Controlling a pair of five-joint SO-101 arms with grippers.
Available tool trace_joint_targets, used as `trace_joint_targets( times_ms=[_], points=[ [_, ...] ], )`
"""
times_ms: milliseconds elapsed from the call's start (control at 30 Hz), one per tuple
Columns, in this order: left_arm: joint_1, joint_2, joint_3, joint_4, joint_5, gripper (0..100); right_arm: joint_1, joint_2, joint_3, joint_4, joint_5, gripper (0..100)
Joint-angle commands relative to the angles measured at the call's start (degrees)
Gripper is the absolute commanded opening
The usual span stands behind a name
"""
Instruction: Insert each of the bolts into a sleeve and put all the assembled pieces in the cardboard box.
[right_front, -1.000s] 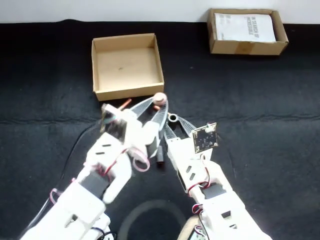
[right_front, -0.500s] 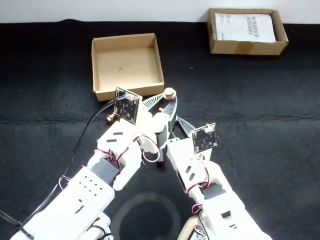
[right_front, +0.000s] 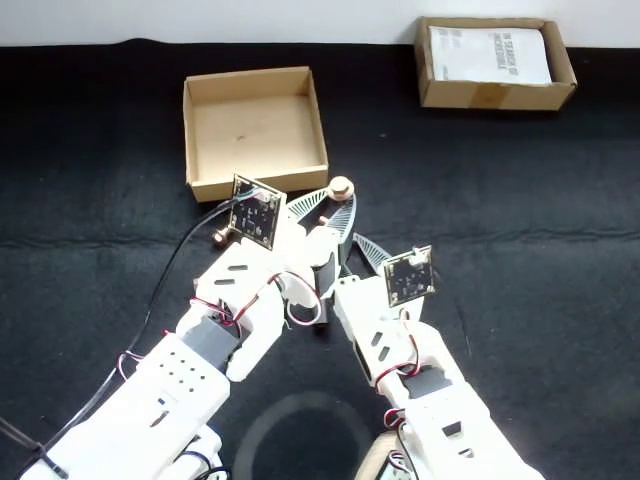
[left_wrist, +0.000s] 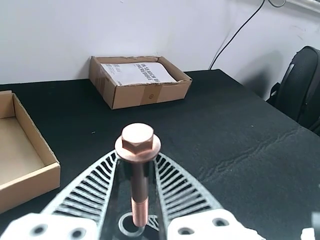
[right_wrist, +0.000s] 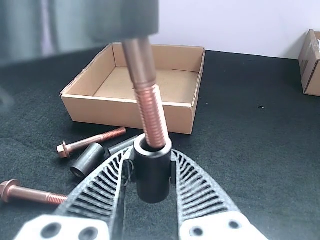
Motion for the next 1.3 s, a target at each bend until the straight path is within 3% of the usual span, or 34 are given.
trace_joint_targets(
  times_ms=[0, 700, 1000, 1167, 1267],
  points=[
    [-0.7, 0.1, -2.5, -1.5, -2.9, 1, 0.0, -0.3, 1.1, -0.7, -0.4, 0.7],
    [0.1, 0.2, 3.4, -1.4, -3.4, 1, 0.0, -0.3, 1.0, -0.7, -0.4, 0.7],
    [2.2, 8.3, 2.9, -1.5, -3.7, 1, 0.0, 0.0, 0.8, -0.7, -0.4, 0.7],
    [2.9, 8.7, 2.9, -1.5, -8.0, 1, 0.0, 0.0, 0.9, -0.7, -0.4, 0.7],
    [2.7, 8.7, 3.3, -1.1, -7.9, 9, 0.0, 0.0, 0.9, -0.7, -0.4, 0.7]
  ],
)
